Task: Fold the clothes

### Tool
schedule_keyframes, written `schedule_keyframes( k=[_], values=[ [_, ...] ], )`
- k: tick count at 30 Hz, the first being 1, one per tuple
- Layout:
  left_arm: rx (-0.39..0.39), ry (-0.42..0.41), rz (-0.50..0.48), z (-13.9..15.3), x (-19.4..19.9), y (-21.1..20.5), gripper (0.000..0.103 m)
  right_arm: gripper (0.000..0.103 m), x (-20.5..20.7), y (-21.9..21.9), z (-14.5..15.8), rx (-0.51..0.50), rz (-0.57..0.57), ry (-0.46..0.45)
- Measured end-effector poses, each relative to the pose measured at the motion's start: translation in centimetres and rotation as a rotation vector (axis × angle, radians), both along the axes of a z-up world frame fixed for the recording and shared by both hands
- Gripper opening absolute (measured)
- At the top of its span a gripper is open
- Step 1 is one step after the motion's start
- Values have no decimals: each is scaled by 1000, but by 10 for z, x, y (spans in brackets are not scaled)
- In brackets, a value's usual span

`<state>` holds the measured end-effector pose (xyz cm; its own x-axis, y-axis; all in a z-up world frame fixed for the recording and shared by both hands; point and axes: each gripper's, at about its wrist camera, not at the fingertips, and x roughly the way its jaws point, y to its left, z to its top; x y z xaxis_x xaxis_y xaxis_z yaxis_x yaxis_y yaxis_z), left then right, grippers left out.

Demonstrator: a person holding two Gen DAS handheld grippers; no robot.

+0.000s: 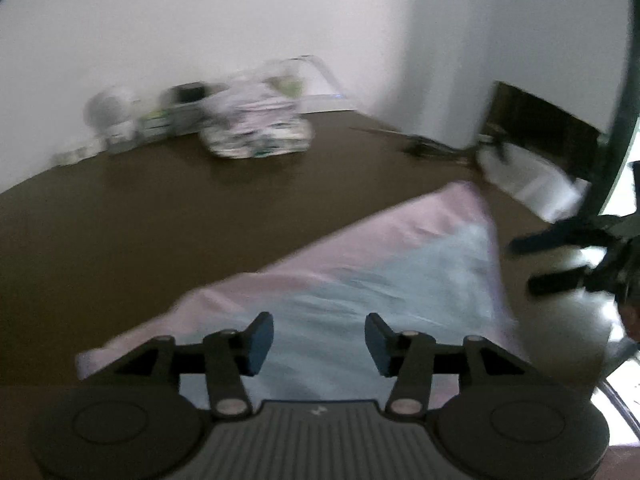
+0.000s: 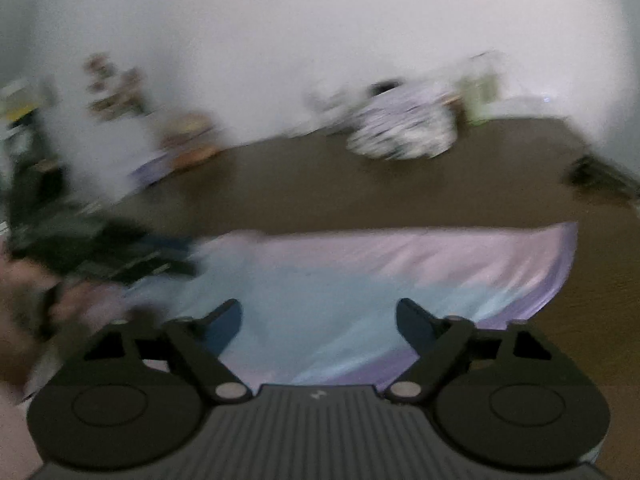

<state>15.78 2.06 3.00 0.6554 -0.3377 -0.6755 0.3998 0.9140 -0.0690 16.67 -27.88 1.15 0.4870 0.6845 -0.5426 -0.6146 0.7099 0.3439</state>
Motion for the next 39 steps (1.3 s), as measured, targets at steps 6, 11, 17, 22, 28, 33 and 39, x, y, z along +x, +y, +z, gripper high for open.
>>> schedule_keyframes(
  k=[6,11,17,22,28,33,39],
  values=[
    [38,43,-69,-18,-9,-35,49,47,-23,17,-23,7,130,152],
    [64,74,-48,-38,8,-43,41,20,-24,26,-32,37,158,191],
    [124,36,-62,-42,6,-50,43,5,-29,19,-38,102,215,268],
    [113,37,-40,-43,7,-50,44,5,-38,-1,-40,197,244,339],
    [117,38,-31,-42,10,-52,45,27,-44,-10,-36,225,241,346],
    [116,37,-30,-42,10,-52,45,42,-29,-4,-40,279,223,374],
    [113,33,-24,-43,8,-54,50,40,-22,22,-48,246,288,438]
  ],
)
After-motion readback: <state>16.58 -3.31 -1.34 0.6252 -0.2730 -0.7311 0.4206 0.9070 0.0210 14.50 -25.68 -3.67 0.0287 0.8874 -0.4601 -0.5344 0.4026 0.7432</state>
